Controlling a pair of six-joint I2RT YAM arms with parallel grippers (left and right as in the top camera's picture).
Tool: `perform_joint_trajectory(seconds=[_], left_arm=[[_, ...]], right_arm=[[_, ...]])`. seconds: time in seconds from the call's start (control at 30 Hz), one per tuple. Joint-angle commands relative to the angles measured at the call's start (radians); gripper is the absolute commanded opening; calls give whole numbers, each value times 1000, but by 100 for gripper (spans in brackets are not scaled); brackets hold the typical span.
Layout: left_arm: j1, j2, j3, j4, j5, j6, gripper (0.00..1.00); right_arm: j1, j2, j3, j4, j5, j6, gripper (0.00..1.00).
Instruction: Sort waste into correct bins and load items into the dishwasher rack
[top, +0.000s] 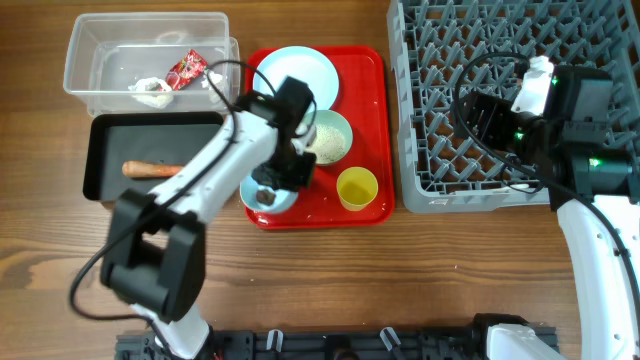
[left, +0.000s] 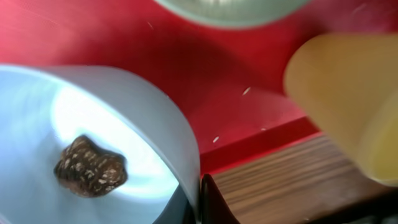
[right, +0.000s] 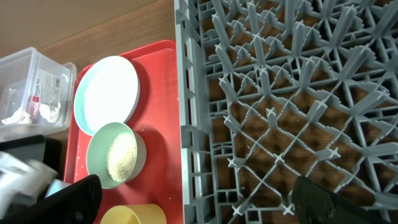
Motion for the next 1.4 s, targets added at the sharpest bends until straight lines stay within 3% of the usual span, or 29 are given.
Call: perform_joint_trajectory(seconds=[0.0,0.13,0.27,0.43,0.57,0.8,0.9,1.0,1.03,1.07,1.17,1.23,1.37], left_arm=[[161,-131,47,-3,61,14,4],[464,-140,34,11,357,192,4],[810,-137,-84,39,934,547,4],[1039,-71,-221,161,1333,567,4],[1094,6,-224,159,1374,526,4],[1058,-3,-185,161,1373,477,4],[903,-35,5,161,1225,470,4],[676,-36,208,293,722,266,4],[591,-36,233,356,519,260,4],[477,-33,233,453,268,294,4],[216,55,233,623,-131,480,4],[129,157,233,705,-193,488,4],[58,320,233,702,-194,485,4]], right_arm=[[6,8,15,-2,9,9,100],[6,8,15,-5,9,8,100],[6,8,15,-6,9,9,100],[6,8,15,0,9,8,100],[6,8,15,1,9,8,100],[6,8,15,7,9,8,99],[6,8,15,17,9,10,100],[6,8,15,18,9,23,100],[6,8,15,17,9,34,100],[6,8,15,16,9,35,100],[6,8,15,9,9,61,100],[6,8,15,9,9,61,100],[6,8,15,9,10,60,100]])
